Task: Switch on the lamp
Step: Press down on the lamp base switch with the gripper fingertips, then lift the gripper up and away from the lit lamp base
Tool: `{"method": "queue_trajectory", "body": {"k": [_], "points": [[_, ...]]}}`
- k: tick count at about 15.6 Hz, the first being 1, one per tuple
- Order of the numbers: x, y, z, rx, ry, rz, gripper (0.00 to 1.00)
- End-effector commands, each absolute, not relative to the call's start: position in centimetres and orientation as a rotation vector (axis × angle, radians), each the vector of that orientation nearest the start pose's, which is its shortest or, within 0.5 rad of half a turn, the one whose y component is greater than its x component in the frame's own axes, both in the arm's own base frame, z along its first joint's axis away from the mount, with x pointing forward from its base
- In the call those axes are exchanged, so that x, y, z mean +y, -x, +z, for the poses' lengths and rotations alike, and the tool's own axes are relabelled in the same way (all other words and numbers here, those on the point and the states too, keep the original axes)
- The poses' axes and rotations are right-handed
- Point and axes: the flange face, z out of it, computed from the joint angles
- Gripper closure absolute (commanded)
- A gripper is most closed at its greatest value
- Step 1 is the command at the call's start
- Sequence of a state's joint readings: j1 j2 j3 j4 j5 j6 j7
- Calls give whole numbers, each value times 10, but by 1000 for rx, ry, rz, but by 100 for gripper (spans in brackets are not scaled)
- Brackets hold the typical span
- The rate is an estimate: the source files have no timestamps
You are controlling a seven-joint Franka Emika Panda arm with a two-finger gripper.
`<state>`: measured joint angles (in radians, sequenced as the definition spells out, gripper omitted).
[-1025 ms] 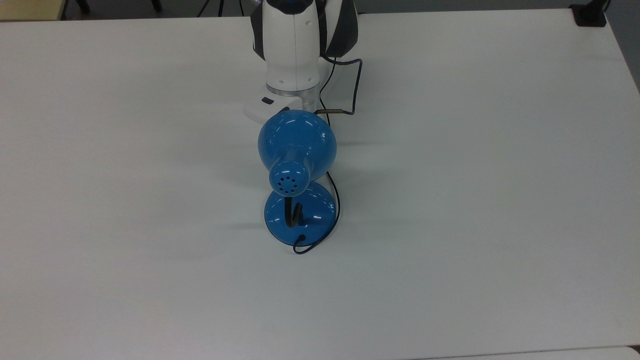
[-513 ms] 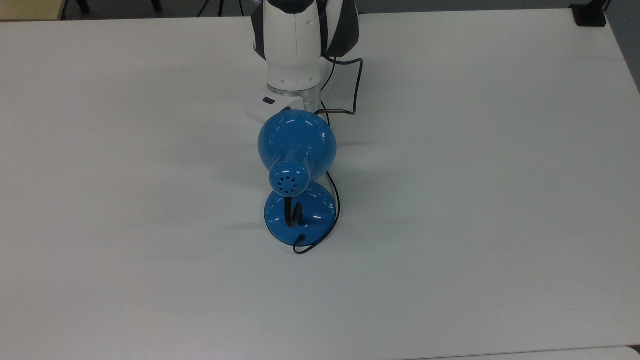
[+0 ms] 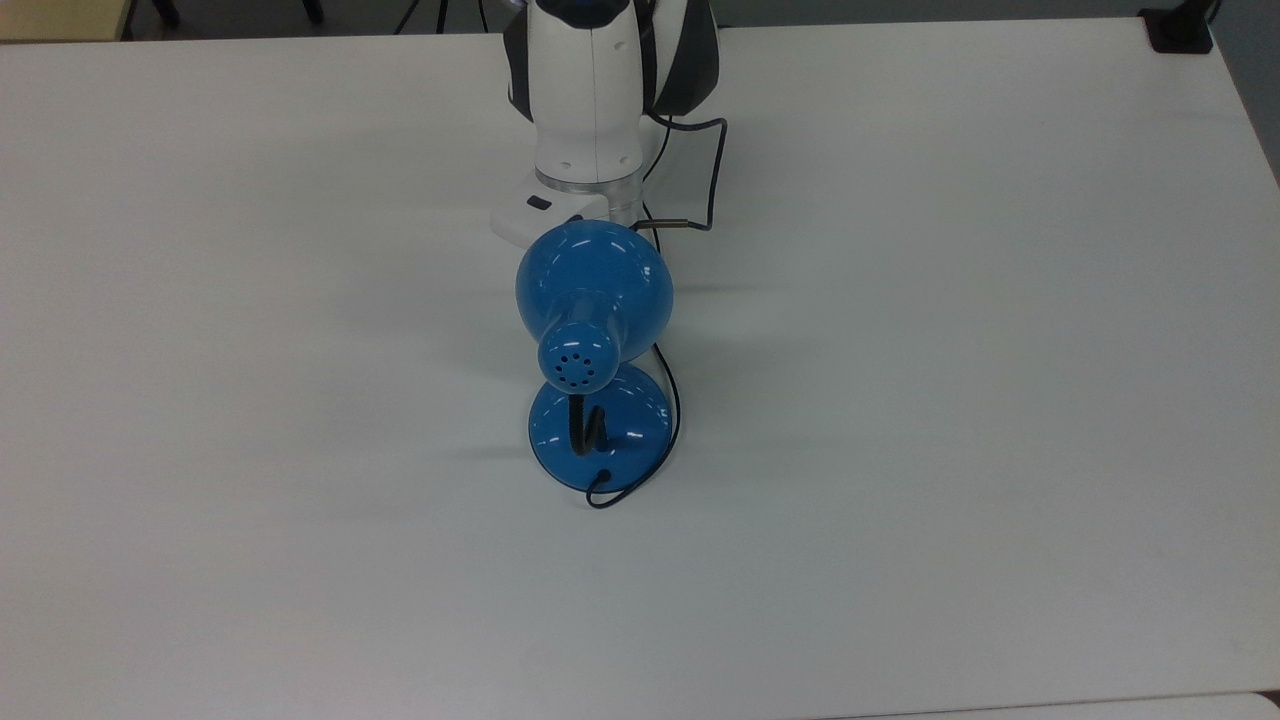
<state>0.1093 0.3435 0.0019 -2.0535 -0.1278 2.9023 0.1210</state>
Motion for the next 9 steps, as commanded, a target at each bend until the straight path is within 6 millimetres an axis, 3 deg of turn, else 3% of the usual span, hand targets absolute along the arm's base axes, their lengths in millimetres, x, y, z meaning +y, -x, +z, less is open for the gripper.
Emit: {"method": "queue_trajectory", "body": {"k": [1, 6, 9], "points": [[81, -636, 318, -232, 3058, -759, 100], [80, -636, 311, -275, 3066, -746, 100], [77, -633, 326, -271, 3064, -766, 100]]}}
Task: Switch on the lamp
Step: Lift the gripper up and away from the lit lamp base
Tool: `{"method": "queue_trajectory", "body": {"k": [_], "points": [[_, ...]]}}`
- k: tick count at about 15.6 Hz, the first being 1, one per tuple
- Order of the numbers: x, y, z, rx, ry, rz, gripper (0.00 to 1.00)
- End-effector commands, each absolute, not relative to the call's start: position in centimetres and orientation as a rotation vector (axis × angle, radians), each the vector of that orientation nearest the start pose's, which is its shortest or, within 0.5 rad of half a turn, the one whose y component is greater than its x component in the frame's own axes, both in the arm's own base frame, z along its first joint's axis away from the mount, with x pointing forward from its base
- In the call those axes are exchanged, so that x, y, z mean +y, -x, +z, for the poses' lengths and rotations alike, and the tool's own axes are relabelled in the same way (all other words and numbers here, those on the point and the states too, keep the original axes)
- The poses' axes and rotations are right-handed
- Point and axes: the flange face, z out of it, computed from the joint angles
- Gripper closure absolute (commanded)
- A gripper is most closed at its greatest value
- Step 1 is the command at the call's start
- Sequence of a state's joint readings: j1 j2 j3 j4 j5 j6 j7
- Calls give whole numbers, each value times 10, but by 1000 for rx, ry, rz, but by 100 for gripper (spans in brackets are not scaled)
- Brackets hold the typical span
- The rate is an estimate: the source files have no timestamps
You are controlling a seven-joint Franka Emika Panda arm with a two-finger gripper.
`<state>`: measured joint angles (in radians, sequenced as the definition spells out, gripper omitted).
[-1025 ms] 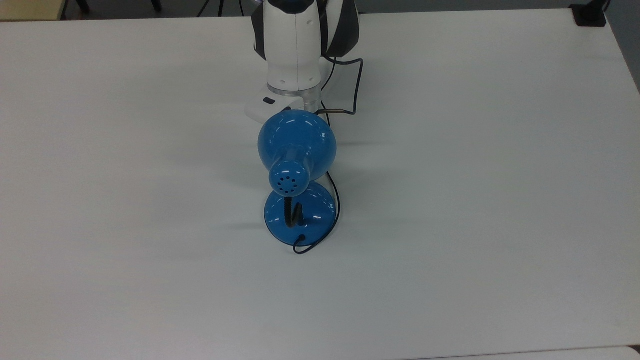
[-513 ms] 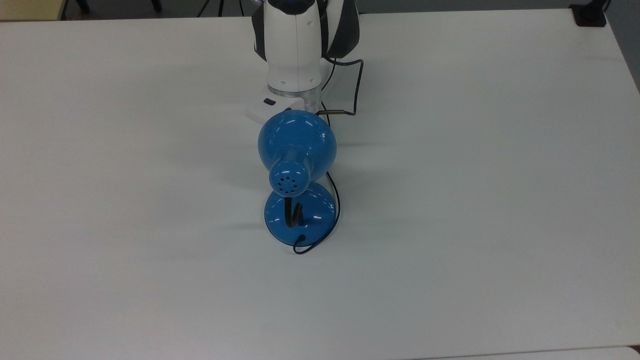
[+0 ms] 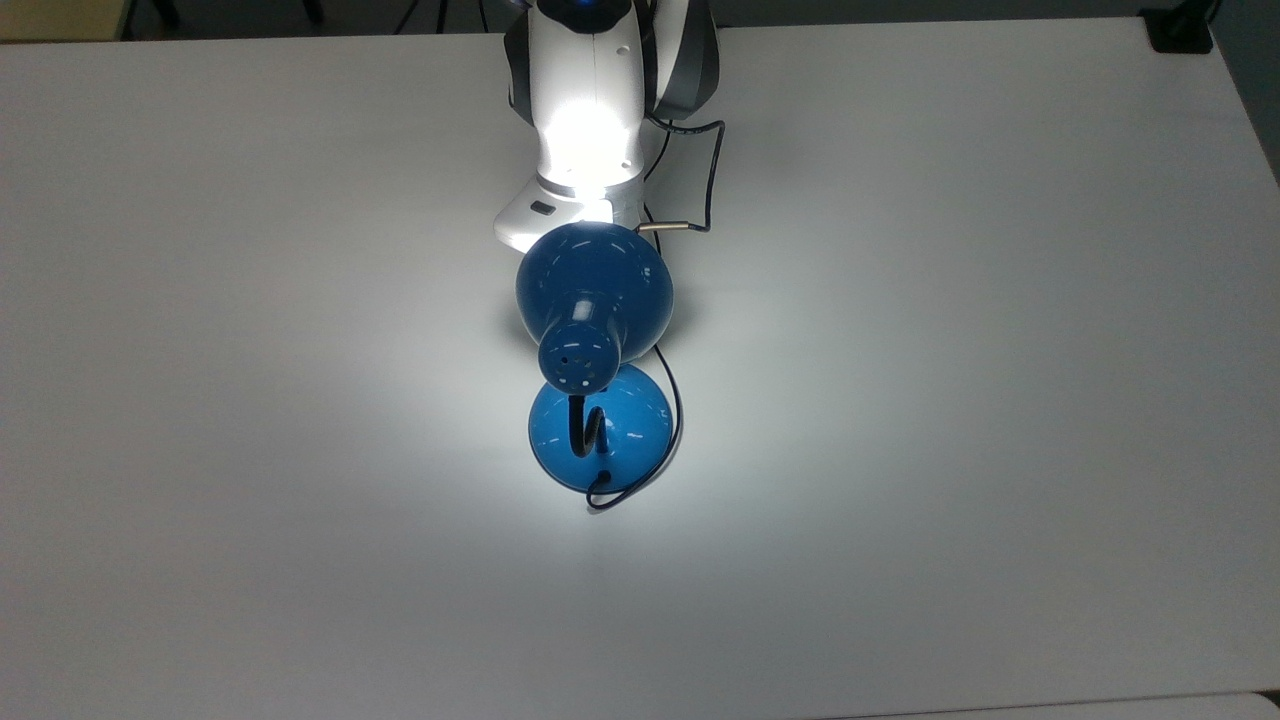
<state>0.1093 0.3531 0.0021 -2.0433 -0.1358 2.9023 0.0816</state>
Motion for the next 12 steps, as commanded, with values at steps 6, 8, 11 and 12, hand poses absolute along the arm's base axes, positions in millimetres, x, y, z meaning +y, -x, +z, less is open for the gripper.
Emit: {"method": "queue_trajectory", "body": {"k": [6, 8, 11, 12], "points": [[71, -597, 366, -260, 3181, -409, 100], [70, -585, 382, -255, 3208, -304, 100], [65, -569, 418, -218, 3236, -179, 100], [65, -566, 432, -203, 3244, -144, 100]]}}
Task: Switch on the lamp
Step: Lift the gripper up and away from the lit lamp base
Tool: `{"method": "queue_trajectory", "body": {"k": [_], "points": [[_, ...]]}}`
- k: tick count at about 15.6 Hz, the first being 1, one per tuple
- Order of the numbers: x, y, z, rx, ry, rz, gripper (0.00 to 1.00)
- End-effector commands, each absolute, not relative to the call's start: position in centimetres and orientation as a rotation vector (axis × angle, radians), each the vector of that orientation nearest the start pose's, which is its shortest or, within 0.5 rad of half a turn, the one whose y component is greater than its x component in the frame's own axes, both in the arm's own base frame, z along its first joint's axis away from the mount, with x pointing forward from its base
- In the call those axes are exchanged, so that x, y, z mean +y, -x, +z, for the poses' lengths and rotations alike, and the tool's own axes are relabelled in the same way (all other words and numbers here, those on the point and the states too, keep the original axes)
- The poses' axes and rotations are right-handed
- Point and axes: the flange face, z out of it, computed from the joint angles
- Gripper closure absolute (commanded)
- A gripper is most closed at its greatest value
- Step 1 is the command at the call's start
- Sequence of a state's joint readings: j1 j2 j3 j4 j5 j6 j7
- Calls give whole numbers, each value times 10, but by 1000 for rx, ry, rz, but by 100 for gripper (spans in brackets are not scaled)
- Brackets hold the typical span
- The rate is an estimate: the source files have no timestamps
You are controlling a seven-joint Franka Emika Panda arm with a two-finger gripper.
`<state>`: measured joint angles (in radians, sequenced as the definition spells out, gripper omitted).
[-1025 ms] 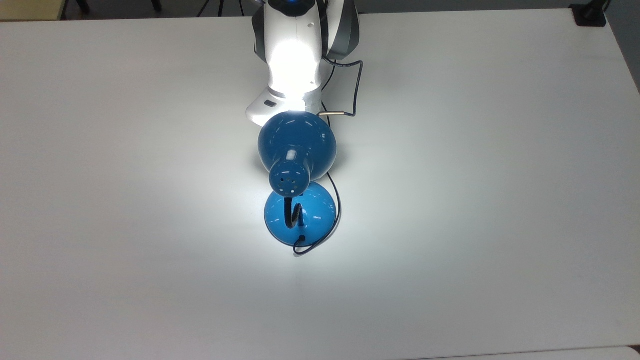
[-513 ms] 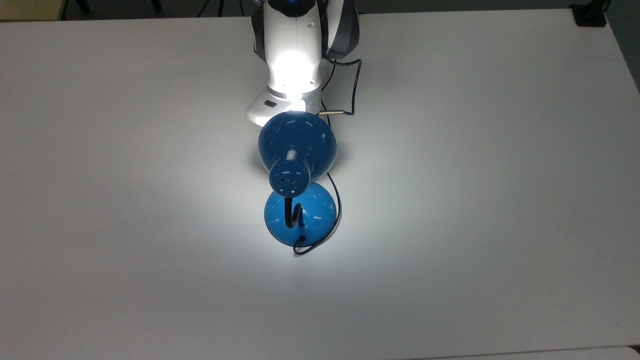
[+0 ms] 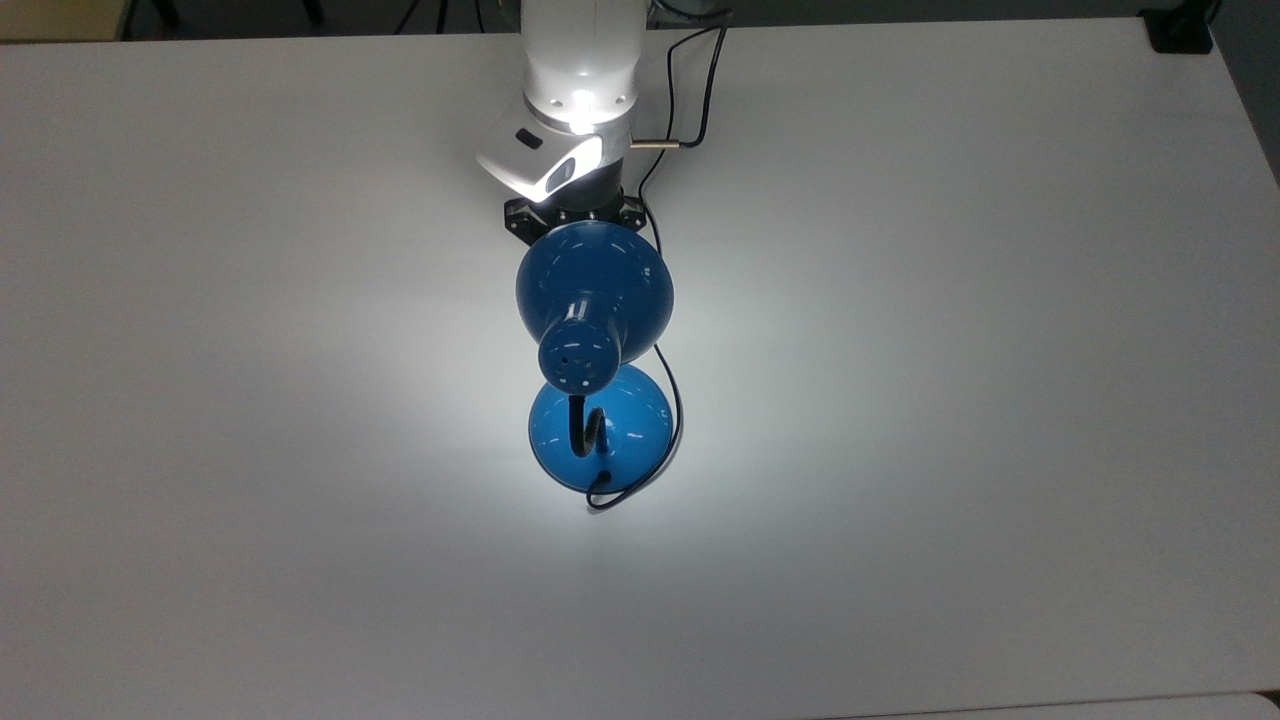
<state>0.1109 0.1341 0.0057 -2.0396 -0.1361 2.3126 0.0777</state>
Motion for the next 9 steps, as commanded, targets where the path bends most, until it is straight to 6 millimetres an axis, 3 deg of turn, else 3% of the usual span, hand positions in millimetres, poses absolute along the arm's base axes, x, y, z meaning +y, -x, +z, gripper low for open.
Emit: {"method": "queue_trajectory", "body": {"k": [1, 5, 7, 9], "points": [[64, -565, 448, -182, 3248, -104, 100], [58, -572, 524, -128, 3264, 13, 100], [51, -573, 552, -95, 3244, 21, 100], [46, -571, 572, -71, 3227, 11, 90]]}}
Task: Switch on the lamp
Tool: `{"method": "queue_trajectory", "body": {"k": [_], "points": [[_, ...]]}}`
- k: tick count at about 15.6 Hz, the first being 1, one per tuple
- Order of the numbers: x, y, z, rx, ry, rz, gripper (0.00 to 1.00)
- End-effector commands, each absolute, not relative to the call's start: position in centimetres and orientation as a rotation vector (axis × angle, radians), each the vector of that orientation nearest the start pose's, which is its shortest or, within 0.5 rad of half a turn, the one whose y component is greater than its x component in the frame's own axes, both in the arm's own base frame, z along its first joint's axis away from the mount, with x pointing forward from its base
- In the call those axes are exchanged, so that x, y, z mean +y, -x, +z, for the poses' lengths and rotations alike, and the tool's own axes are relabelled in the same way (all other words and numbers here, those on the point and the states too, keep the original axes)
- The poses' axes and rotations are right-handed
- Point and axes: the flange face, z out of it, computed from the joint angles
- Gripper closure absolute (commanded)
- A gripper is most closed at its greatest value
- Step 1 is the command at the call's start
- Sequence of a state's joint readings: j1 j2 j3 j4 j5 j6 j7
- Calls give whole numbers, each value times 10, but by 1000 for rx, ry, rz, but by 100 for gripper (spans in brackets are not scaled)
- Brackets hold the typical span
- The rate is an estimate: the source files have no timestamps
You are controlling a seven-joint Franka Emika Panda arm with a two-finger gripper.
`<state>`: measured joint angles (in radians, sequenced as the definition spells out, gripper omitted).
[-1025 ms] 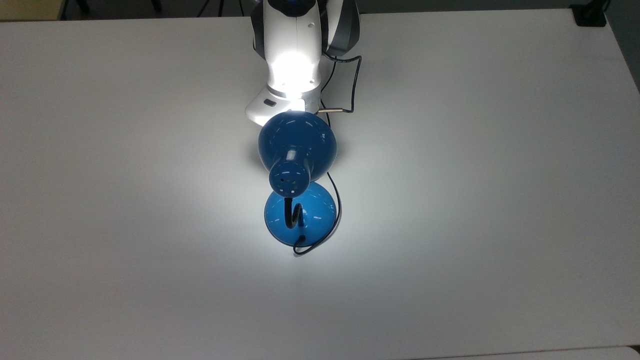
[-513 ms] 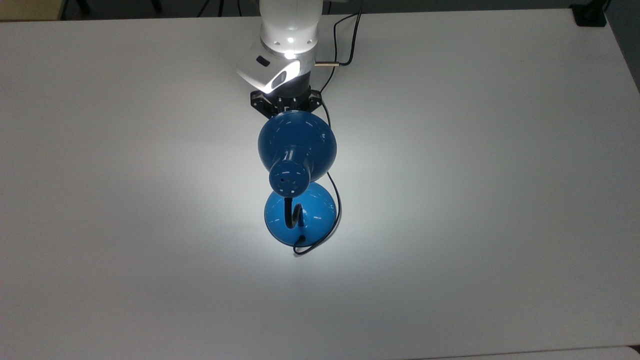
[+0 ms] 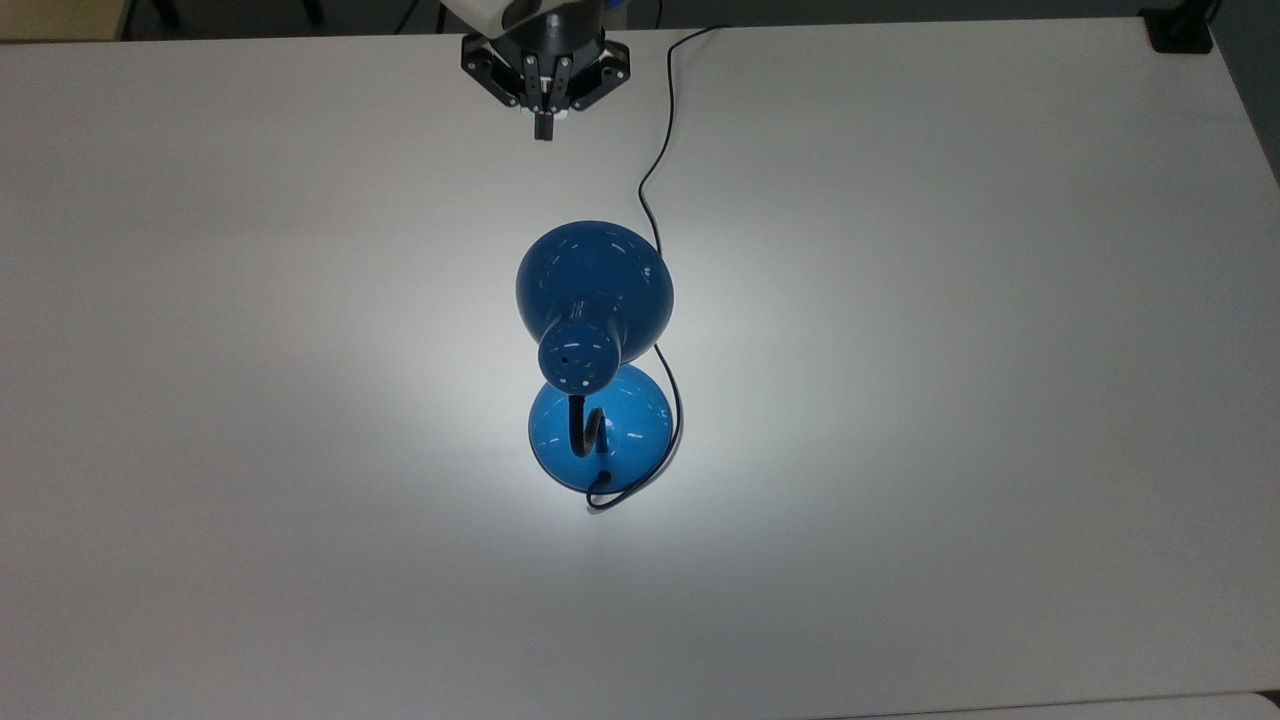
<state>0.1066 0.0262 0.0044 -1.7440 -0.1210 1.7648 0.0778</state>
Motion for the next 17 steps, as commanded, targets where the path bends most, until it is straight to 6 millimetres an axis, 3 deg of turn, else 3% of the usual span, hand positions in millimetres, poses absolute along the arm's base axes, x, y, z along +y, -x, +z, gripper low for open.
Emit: {"method": "queue_trajectory", "body": {"k": [1, 2, 4, 8, 17], "points": [[43, -569, 579, -60, 3228, 24, 87], [42, -568, 585, -54, 3229, 39, 74], [36, -566, 592, -34, 3230, 50, 60], [31, -565, 595, -22, 3232, 42, 0], [25, -565, 601, 16, 3230, 10, 0]]}}
